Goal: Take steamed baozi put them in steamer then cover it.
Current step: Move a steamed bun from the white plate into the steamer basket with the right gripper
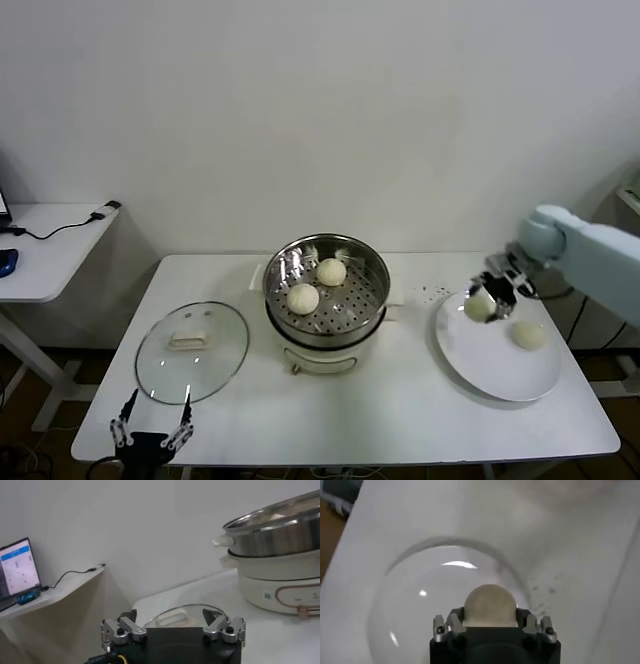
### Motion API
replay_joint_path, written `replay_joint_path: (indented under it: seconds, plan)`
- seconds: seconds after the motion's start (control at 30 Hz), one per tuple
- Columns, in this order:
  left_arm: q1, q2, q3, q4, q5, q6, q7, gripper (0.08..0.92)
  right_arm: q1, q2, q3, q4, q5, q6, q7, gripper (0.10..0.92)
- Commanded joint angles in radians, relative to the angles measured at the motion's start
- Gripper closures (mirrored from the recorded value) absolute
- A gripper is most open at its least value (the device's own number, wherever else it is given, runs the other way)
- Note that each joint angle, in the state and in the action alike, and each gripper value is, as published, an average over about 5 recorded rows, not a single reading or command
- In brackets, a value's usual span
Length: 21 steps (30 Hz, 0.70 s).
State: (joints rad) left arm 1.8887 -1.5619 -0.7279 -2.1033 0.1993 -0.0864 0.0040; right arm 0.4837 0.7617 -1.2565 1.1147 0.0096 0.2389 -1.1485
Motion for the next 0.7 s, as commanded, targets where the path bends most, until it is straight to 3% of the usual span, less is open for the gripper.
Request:
replay_joint_path:
  seconds: [0.03, 0.37, 0.7]
  plan:
    - [0.003, -0.001, 0.001, 0.000, 0.001, -0.002, -0.003, 0.177, 0.358, 0.311, -0.160, 0.015, -0.025, 0.357, -0.004, 0.355]
    - [0.019, 0.008, -0.002, -0.011, -0.007, -0.003, -0.004, 0.177, 0.280, 0.473, -0.120, 0.096, -0.124, 0.469, 0.017, 0.356]
    - [0.018, 0.002, -0.003, -0.004, -0.010, -0.002, -0.005, 0.177, 0.153, 0.511, -0.136, 0.179, -0.175, 0.488, 0.018, 0.355]
